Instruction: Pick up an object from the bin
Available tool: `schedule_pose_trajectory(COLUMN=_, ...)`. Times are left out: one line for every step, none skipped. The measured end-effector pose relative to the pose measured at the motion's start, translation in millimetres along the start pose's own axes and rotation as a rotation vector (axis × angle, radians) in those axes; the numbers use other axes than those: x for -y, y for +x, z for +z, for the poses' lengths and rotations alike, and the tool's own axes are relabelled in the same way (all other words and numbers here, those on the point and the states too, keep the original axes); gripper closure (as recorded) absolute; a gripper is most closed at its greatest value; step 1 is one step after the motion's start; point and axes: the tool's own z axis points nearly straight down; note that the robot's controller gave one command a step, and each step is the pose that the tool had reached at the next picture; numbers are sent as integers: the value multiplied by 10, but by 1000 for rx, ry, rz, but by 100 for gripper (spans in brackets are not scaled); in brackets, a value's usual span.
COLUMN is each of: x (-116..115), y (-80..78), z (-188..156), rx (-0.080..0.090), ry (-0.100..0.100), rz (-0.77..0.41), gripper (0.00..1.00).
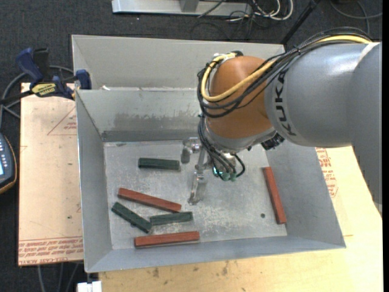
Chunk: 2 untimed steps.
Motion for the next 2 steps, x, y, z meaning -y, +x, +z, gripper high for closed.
schedule_pose_trajectory(x=-532, y=-477, z=908, rx=7, ry=-1, rz=-136, gripper=0)
schedule_pose_trajectory(x=-521, y=-487, z=876, rx=12, ry=-2, rz=-133, gripper=100)
